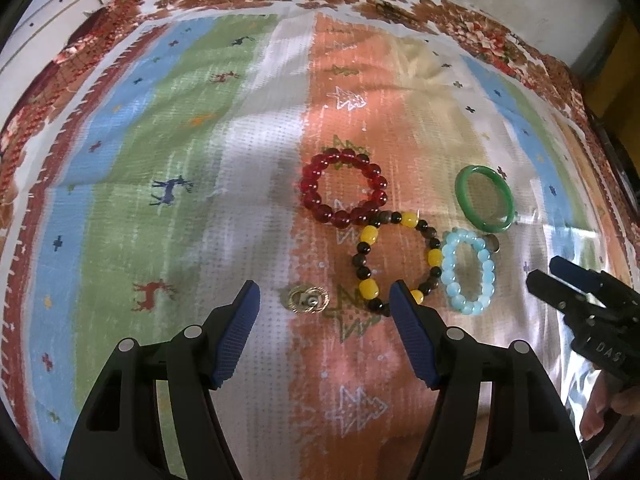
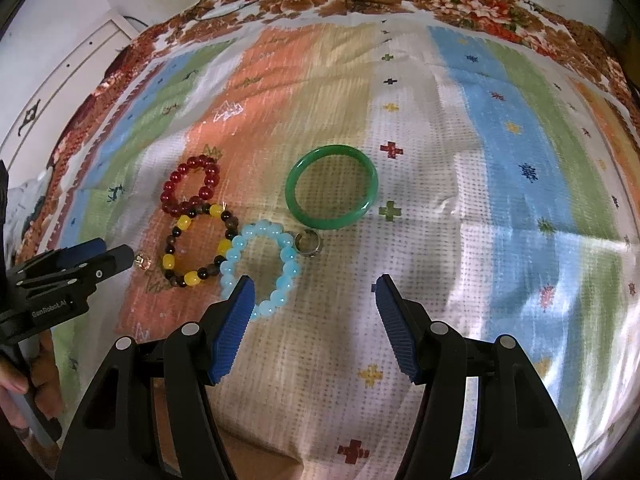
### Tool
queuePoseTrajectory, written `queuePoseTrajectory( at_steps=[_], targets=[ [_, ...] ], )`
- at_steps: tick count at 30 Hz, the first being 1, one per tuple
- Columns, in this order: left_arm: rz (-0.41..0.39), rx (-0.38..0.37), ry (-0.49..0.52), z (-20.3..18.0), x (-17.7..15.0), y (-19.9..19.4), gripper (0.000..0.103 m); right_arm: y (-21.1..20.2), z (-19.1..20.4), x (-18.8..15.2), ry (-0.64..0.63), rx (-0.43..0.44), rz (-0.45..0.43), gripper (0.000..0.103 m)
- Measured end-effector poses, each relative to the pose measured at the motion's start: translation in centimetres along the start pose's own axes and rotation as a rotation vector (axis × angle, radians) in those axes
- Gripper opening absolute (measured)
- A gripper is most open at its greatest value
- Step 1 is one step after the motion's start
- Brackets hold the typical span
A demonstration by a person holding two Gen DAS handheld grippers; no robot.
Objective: Organize jewelry
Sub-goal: 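Move left tool to yellow-black bracelet while right tool approaches light blue bracelet, then close left tool on yellow-black bracelet while right tool grips light blue bracelet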
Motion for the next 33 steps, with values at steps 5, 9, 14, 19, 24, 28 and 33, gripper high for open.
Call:
queuePoseTrajectory(
  at_steps=[5,9,14,19,24,28,33],
  targets=[
    [0.015,0.0,0.021,-0.7,0.5,1.1,0.066,1.1,0.2,0.3,-0.014,-0.01,0.025,0.063],
    [0.024,0.004,0.041,-1.2,0.8,1.7,0.066,2.0,0.2,0.6,-0.022,-0.024,0.04,0.063],
    [0.034,0.019,0.055,-1.3,1.2,2.6,0.065,3.1,0.7,1.0,-0.043,-0.033,0.06,0.063],
    [0.048,0.03,0.066,-1.3,1.4,3.5,0.06,4.0,0.9,0.9,-0.064,-0.048,0.077,0.063],
    [0.055,0.075,0.096,-1.5,1.9,4.4,0.053,4.5,0.8,0.8,-0.087,-0.061,0.081,0.062],
    [0.046,0.116,0.135,-1.5,1.6,4.7,0.043,4.6,0.7,0.8,-0.097,-0.088,0.078,0.052],
    [0.052,0.121,0.126,-0.7,1.6,4.6,0.019,4.6,0.3,0.7,-0.096,-0.096,0.088,0.022]
  ],
)
Point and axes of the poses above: each gripper's, at about its wrist camera, not at the fingertips, and y roughly the way its jaws point, z to its left, x to its top, the point moved 8 cm from there along y, roughly the way its jaws point, and after that the axes turned 8 degrees about z, right-handed, at the moved point
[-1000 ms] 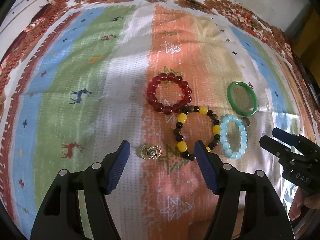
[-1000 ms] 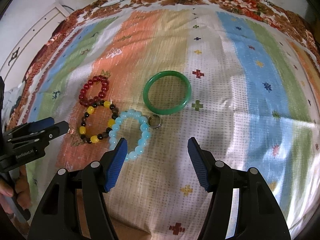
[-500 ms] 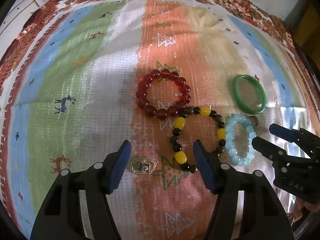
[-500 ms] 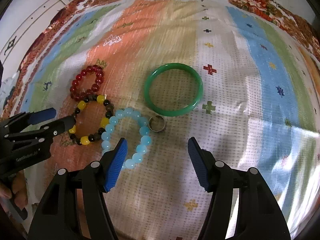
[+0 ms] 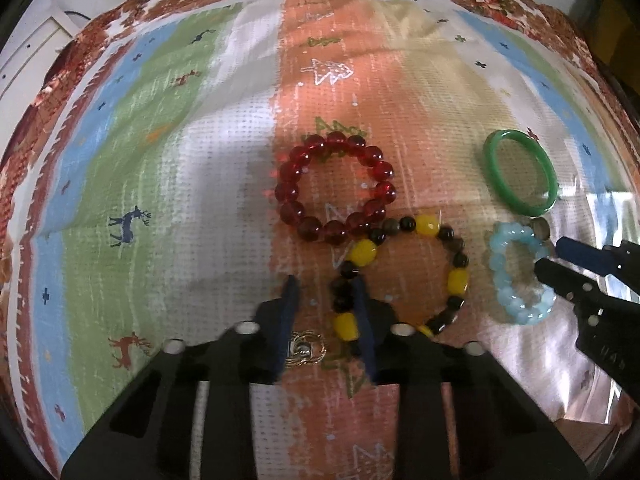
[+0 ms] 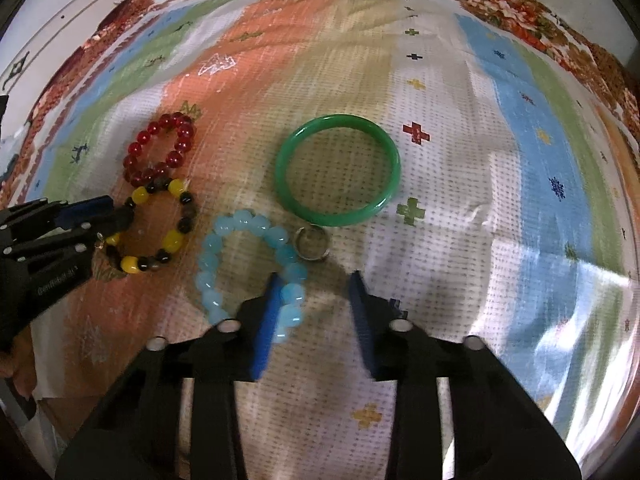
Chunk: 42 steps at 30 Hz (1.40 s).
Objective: Organize jewelry
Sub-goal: 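Close left tool on yellow-black bracelet while right tool grips light blue bracelet, then lift both held bracelets and carry them over the silver tin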
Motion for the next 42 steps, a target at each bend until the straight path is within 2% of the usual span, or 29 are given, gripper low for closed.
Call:
queuePoseTrajectory(
  at_steps=[2,8,11,14,19,27,42],
  targets=[
    [0.0,0.008,0.002,0.3,0.0,0.1,0.011,0.1,0.1,-0.1,-0.008,0.005,0.005,0.012],
    [0.001,-0.027,-0.014,0.4,0.1,-0.5,0.009,-0.3,0.1,-0.3,-0.022,0.022,0.001,0.012],
    [0.003,-0.01,-0.008,0.7,-0.2,-0.9,0.009,-0.9,-0.2,-0.7,-0.022,0.01,0.003,0.012],
    [-0.009,-0.009,-0.019,1.2,-0.4,-1.6,0.009,-1.5,-0.6,-0.9,-0.017,-0.012,-0.008,0.012],
    [-0.044,-0.043,-0.046,1.5,-0.7,-3.4,0.009,-3.1,-0.6,-1.3,-0.009,0.014,-0.04,0.012],
    [-0.103,-0.097,-0.044,0.1,-1.0,-6.6,0.009,-5.5,0.0,-1.8,-0.016,0.027,-0.085,0.012],
    [-0.167,-0.138,-0.037,-1.7,-2.1,-10.5,0.009,-8.9,0.6,-3.0,-0.02,0.041,-0.154,0.012]
  ],
)
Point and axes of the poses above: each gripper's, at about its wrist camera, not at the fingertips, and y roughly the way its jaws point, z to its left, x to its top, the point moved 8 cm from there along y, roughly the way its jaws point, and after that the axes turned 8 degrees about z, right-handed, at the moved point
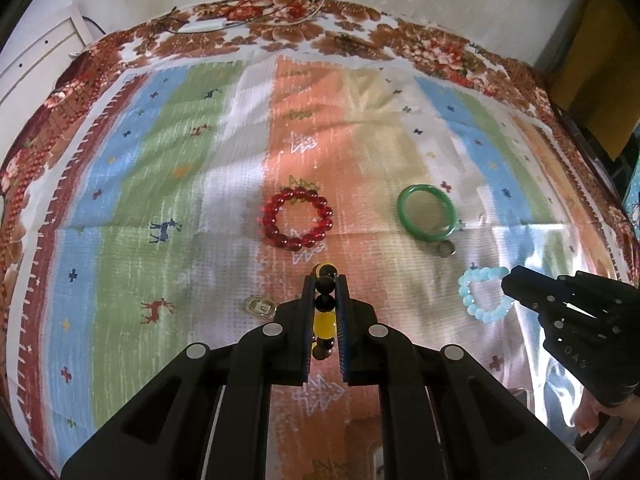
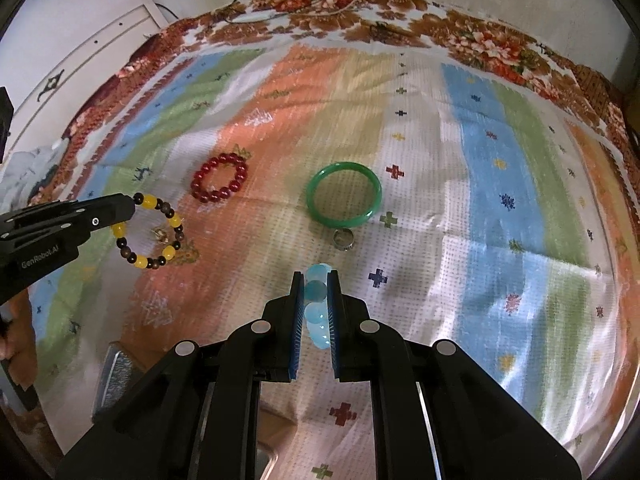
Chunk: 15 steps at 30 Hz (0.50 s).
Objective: Organize jewelry
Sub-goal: 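Lift both held bracelets and carry them over the silver tin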
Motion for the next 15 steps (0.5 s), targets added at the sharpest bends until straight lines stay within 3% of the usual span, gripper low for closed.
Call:
queuePoseTrajectory(
  at_steps=[15],
  targets=[
    [-0.058,-0.019,0.014,-1.0,-1.2,-3.4,0.009,-3.8,0.9,-0.6,-0.012,0.028,-0.076,0.012]
  ],
)
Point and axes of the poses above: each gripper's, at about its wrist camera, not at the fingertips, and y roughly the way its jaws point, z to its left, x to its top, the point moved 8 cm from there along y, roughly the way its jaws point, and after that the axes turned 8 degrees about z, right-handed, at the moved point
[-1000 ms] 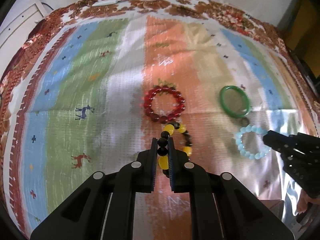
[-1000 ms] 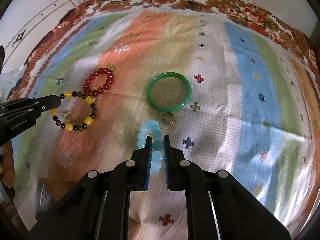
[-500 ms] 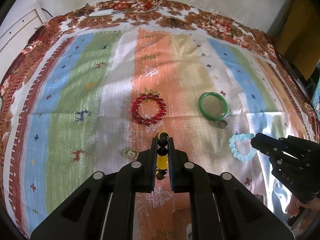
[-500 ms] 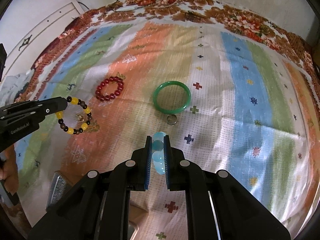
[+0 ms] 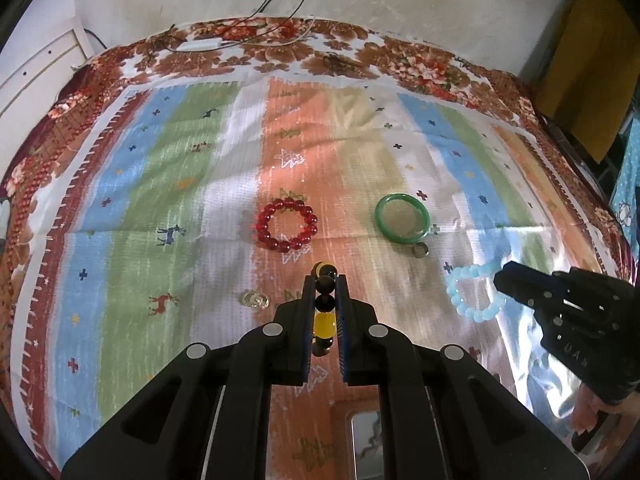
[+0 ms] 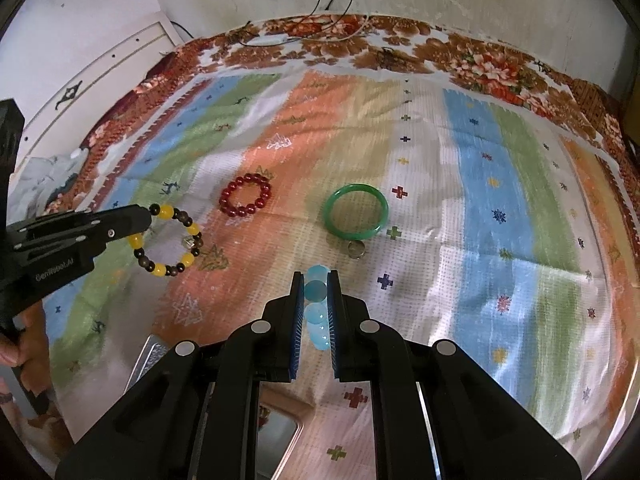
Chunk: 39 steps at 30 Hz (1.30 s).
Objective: Organize jewelry
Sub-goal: 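Lift both held bracelets and carry them over the silver tin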
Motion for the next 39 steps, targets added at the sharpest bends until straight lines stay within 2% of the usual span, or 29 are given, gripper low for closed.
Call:
queuePoseTrajectory(
  at_steps=[21,28,39],
  targets=[
    [-0.086,-0.051,0.012,-1.5,-2.6,-4.9,0.009,-3.8,1.4,-1.8,-0.014,0.028,-0.062,0.012],
    [-0.112,-0.038,0.045,-2.9,-4.0,-6.3,0.009,-5.1,2.1,-2.8,-0.025,0.041,-0.079,0.012],
    [-0.122,-0.051,0.064,-4.6,-6.5,-7.3,0.009,-6.4,3.2,-5.3,-0.035,0.071,-0.081,0.012]
  ],
)
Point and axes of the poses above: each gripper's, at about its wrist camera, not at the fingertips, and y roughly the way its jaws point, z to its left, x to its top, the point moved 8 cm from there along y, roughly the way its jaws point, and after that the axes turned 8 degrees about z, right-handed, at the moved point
